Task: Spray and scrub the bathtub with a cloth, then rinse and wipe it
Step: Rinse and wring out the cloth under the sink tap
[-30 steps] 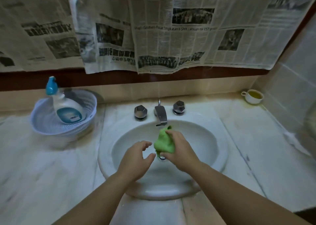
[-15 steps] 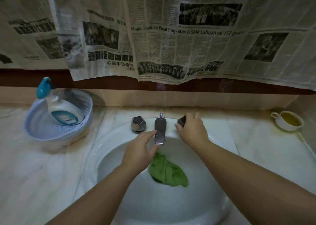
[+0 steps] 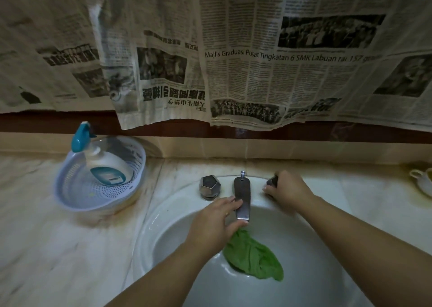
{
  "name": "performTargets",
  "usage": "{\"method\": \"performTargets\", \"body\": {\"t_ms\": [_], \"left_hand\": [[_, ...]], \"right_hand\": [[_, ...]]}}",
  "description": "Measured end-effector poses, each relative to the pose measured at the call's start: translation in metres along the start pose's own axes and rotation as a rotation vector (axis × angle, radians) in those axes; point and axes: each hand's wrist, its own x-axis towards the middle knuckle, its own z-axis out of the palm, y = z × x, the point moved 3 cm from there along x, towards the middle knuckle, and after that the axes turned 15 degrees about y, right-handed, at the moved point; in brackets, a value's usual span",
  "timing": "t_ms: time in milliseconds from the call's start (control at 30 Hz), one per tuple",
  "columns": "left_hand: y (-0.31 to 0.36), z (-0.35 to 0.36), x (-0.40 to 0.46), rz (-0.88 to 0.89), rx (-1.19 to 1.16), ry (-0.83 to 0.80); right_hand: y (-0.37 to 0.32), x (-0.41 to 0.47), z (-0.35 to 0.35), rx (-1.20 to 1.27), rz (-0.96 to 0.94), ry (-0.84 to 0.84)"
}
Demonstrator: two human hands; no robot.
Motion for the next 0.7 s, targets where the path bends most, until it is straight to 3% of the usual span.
{"method": "performTargets", "body": {"t_ms": [400, 700], "left_hand": [[-0.002, 0.002, 0.002, 0.04, -0.015, -0.039], [-0.005, 0.005, 0.005, 0.051, -0.062, -0.052]], "right_hand": [[-0.003, -0.003, -0.014, -0.031, -0.112, -0.089], [-0.005, -0.007, -0.017, -0.03, -0.088, -0.089]]}}
